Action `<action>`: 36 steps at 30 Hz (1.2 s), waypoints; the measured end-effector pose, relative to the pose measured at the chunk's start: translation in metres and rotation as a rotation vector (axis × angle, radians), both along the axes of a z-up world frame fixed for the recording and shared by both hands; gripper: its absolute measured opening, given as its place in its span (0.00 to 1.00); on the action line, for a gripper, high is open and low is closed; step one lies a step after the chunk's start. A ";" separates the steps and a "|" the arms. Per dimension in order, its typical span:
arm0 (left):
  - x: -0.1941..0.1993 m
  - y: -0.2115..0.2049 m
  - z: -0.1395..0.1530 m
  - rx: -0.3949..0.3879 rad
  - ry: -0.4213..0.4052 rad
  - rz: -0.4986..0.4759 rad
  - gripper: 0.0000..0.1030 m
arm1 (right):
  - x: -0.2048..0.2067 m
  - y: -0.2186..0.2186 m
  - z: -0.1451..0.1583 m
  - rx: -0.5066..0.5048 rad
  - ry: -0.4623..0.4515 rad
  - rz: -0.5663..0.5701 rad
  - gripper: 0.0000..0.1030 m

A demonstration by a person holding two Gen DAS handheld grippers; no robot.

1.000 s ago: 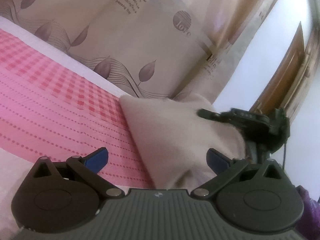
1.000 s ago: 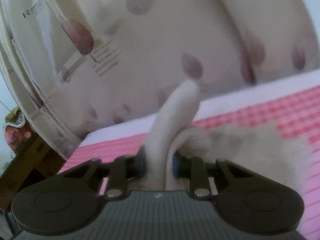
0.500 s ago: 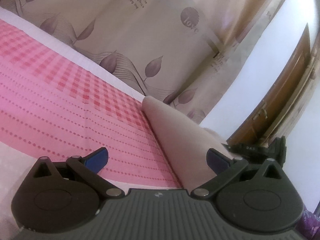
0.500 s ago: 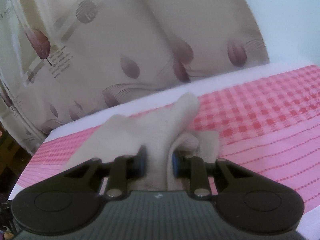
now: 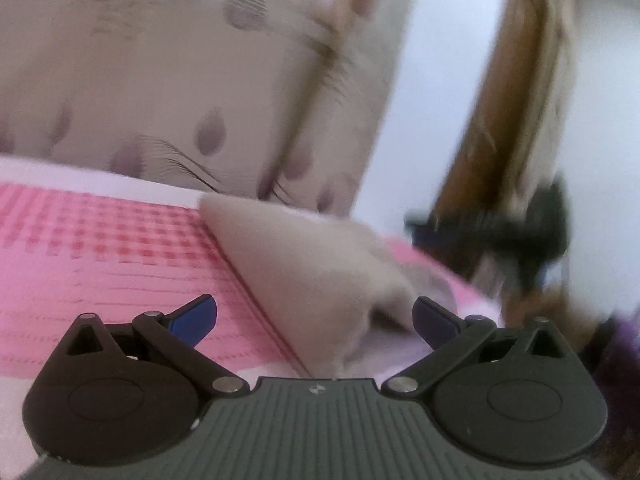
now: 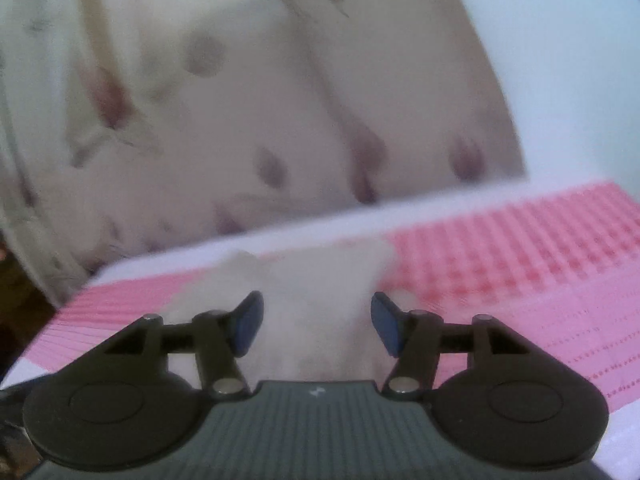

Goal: Fold small clothes

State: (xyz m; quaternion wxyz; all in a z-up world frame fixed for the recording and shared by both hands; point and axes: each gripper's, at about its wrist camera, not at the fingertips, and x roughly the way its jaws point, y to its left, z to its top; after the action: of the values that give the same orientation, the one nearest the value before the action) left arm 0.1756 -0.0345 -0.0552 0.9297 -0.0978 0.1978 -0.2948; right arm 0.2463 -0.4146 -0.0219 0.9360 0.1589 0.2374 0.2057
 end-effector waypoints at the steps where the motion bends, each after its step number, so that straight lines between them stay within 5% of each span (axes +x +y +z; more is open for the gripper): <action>1: -0.001 -0.010 0.000 0.037 -0.005 -0.014 0.99 | -0.005 0.007 0.006 0.011 -0.016 0.044 0.58; 6: 0.003 -0.059 -0.006 0.225 -0.040 0.102 0.99 | -0.003 0.047 0.000 -0.079 0.003 0.183 0.57; 12: 0.034 -0.101 -0.014 0.411 -0.020 0.298 1.00 | 0.015 0.041 -0.032 -0.097 0.106 0.158 0.54; 16: 0.026 -0.088 -0.019 0.495 -0.017 0.415 0.97 | 0.004 0.033 -0.040 -0.165 0.108 0.191 0.54; 21: 0.006 -0.050 -0.017 0.436 0.048 0.409 0.97 | -0.008 0.031 -0.042 -0.240 0.084 0.254 0.53; 25: -0.017 -0.048 -0.007 0.432 -0.037 0.368 0.97 | -0.003 0.030 -0.038 -0.240 0.081 0.248 0.54; 28: -0.034 -0.044 0.021 0.330 -0.165 0.356 0.98 | -0.005 0.033 -0.037 -0.248 0.060 0.252 0.55; 32: 0.000 -0.063 0.054 0.267 -0.221 0.252 0.96 | -0.014 0.018 -0.035 -0.170 0.020 0.228 0.56; 36: 0.040 -0.086 0.046 0.205 -0.249 0.126 0.78 | -0.034 0.008 -0.030 -0.181 -0.040 0.226 0.56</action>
State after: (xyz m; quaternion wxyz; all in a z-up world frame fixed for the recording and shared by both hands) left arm 0.2157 -0.1206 -0.0092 0.9688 0.0229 0.1035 -0.2239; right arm 0.2122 -0.4067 -0.0517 0.9218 0.0418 0.2530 0.2907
